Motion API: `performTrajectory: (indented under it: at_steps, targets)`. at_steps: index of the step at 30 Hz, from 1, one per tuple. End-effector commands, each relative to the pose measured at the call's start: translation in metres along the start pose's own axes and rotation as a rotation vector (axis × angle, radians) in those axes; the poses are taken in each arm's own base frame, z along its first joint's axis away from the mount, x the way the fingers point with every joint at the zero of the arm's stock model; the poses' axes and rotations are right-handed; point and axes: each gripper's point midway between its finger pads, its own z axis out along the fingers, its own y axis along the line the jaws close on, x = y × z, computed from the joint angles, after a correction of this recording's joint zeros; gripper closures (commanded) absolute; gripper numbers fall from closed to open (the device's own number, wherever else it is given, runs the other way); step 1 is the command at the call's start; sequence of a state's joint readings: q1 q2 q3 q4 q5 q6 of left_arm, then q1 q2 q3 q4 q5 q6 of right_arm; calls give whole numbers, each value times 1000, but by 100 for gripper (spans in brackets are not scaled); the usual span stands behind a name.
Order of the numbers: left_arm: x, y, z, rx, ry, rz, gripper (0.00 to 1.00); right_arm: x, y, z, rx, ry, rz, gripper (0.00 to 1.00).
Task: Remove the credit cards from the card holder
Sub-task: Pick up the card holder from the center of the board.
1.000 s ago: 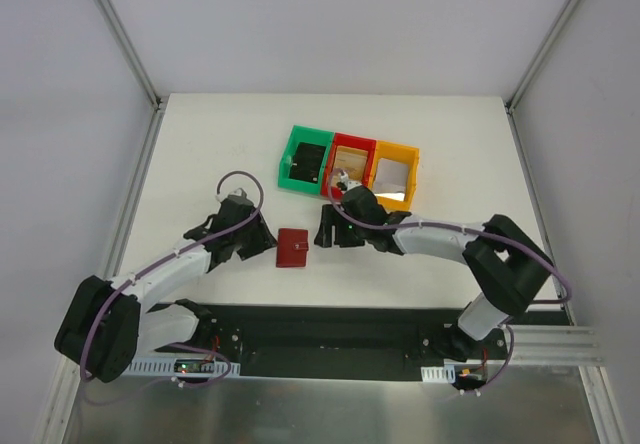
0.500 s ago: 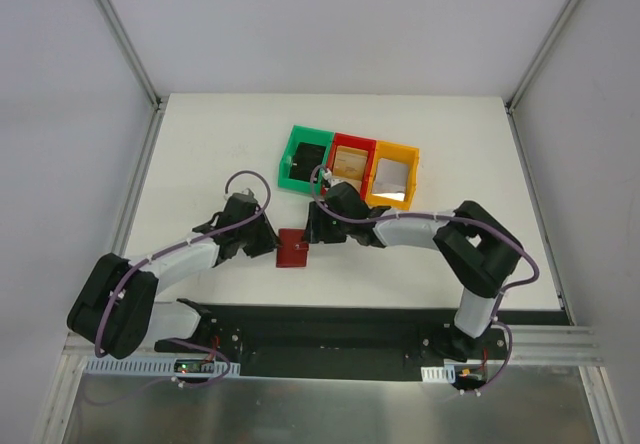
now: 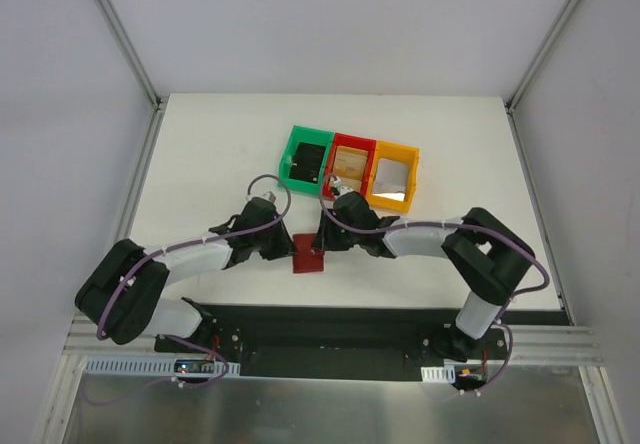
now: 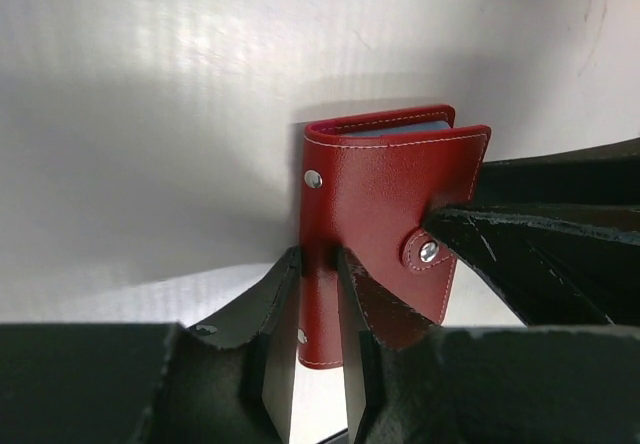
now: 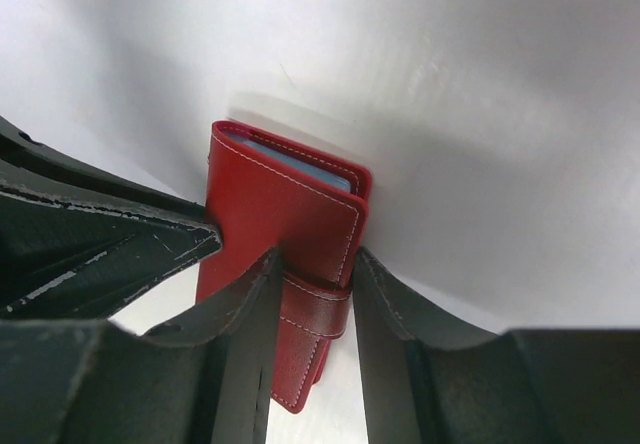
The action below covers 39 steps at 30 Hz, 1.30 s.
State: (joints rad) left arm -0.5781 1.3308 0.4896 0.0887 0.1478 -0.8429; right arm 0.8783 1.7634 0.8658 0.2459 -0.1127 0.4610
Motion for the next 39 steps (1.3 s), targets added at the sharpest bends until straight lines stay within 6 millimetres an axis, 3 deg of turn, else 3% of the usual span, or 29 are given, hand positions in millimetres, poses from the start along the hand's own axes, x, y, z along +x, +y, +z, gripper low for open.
performTrajectory:
  at_steps: [1, 7, 10, 13, 16, 20, 24, 33, 39]
  targets:
    - [13, -31, 6, 77, 44, 26, 81, 14, -8, -24, 9, -13, 10, 64]
    - [23, -58, 12, 134, 84, 84, 80, 37, -34, -52, 47, -26, 20, 66]
    - [30, -62, 16, 130, 100, 94, 79, 44, -43, -59, 65, -33, 26, 66]
    - [31, -60, 15, 121, 75, 87, 65, 42, -47, -63, 76, -45, 20, 65]
    - [29, -57, 10, 119, 52, 84, 40, 38, -48, -64, 85, -48, 25, 64]
    - [29, -54, 4, 120, 40, 91, 31, 37, -54, -64, 89, -40, 35, 64]
    - [32, -50, 7, 109, 54, 104, 35, 38, -55, -62, 70, -39, 46, 64]
    - [39, -47, 21, 89, 109, 115, 63, 37, -42, -60, -5, -23, 36, 66]
    - [40, -45, 23, 77, 111, 119, 80, 37, -42, -59, -4, -23, 37, 71]
